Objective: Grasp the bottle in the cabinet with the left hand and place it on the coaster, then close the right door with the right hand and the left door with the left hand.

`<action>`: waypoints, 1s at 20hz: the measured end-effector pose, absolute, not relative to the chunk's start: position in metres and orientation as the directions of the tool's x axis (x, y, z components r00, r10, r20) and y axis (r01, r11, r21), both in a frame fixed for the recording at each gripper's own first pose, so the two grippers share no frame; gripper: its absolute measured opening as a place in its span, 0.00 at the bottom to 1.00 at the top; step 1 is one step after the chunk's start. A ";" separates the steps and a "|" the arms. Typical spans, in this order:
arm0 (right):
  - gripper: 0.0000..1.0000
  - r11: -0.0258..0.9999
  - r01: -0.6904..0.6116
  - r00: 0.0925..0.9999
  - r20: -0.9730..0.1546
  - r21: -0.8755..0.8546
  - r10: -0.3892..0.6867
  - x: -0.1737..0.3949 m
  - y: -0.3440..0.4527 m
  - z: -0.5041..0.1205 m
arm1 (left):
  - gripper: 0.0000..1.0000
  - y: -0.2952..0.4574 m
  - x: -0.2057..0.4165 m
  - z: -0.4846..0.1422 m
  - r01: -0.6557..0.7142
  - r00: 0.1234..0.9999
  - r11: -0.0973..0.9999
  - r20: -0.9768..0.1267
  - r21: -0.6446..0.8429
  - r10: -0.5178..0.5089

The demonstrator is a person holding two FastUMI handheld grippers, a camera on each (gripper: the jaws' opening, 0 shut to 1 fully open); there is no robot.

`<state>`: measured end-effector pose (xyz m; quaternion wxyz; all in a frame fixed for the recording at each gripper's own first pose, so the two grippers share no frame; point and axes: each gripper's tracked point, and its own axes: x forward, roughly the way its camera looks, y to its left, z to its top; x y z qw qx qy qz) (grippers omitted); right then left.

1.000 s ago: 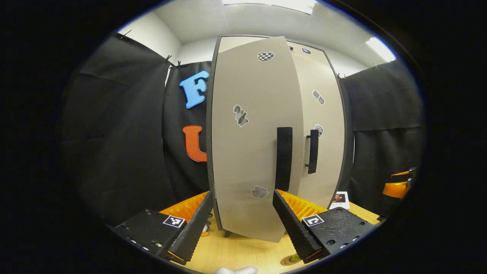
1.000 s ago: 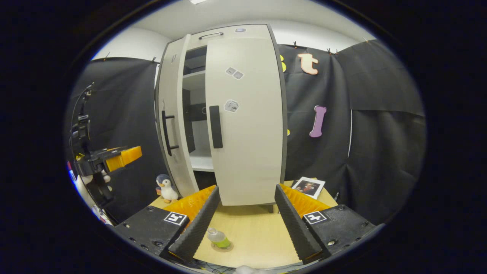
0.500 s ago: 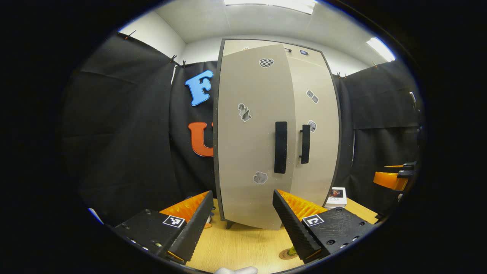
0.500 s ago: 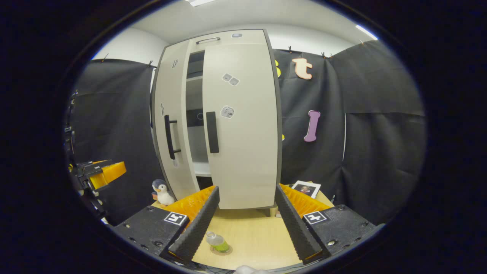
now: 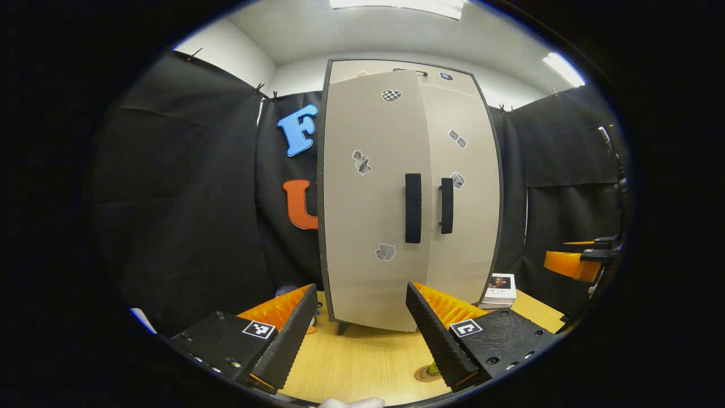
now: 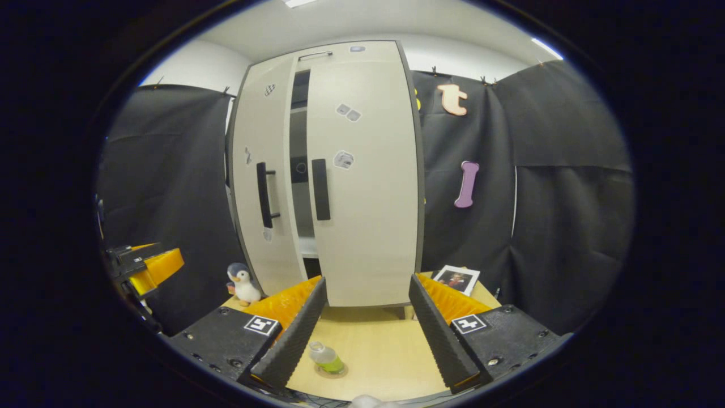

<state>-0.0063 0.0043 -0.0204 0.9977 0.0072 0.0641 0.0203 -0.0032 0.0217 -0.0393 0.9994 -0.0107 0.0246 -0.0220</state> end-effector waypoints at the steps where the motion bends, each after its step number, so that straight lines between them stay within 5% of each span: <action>1: 0.96 0.999 -0.043 0.991 -0.127 0.014 0.045 -0.006 0.005 -0.020 | 0.96 0.020 -0.003 -0.038 0.045 0.998 0.999 -0.046 -0.026 -0.046; 20: 0.96 0.997 -0.070 0.991 -0.112 0.016 0.072 0.005 0.009 -0.011 | 0.96 0.024 0.002 -0.034 0.014 0.998 1.000 -0.054 -0.027 -0.016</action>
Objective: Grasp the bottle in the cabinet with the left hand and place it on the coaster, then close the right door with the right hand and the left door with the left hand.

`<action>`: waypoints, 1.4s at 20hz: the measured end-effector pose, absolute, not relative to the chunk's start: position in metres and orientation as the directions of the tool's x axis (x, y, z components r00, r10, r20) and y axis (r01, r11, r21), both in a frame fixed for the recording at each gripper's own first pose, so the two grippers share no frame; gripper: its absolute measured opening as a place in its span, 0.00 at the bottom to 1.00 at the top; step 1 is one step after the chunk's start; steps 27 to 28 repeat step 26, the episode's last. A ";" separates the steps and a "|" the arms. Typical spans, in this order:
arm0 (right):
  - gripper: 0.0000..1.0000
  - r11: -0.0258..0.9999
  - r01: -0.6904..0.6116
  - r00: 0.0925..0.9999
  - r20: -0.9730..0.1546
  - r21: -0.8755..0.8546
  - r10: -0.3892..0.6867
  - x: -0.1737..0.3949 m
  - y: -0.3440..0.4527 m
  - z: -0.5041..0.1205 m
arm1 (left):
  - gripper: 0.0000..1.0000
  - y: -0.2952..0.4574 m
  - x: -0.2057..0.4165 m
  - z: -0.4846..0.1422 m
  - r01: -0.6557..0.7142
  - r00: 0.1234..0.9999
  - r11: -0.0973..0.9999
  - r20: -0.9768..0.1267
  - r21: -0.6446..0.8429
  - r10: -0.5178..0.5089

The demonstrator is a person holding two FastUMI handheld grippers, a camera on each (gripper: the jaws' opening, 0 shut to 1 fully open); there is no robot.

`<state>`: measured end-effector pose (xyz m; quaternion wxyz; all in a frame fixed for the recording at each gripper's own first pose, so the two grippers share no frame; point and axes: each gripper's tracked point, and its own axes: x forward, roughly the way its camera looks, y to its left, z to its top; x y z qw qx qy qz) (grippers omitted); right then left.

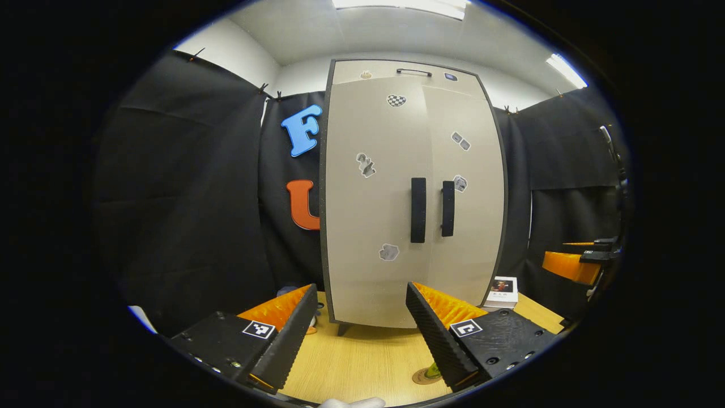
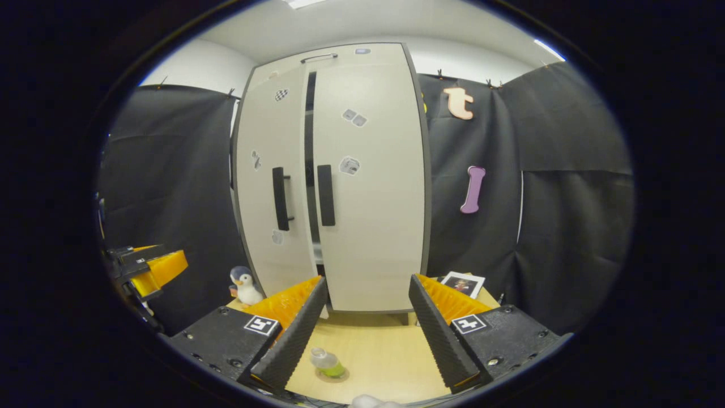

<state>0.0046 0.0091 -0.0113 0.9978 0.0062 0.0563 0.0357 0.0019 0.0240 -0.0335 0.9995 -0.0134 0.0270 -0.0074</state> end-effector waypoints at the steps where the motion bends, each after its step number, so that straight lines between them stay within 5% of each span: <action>1: 0.96 0.997 -0.073 0.991 -0.112 0.015 0.074 0.005 0.010 -0.012 | 0.96 0.025 0.002 -0.034 0.012 0.998 1.000 -0.055 -0.028 -0.013; 28: 0.94 0.997 -0.074 0.991 -0.108 0.007 0.074 -0.003 0.017 -0.006 | 0.96 0.027 -0.003 -0.031 0.029 0.998 0.999 -0.062 -0.025 -0.031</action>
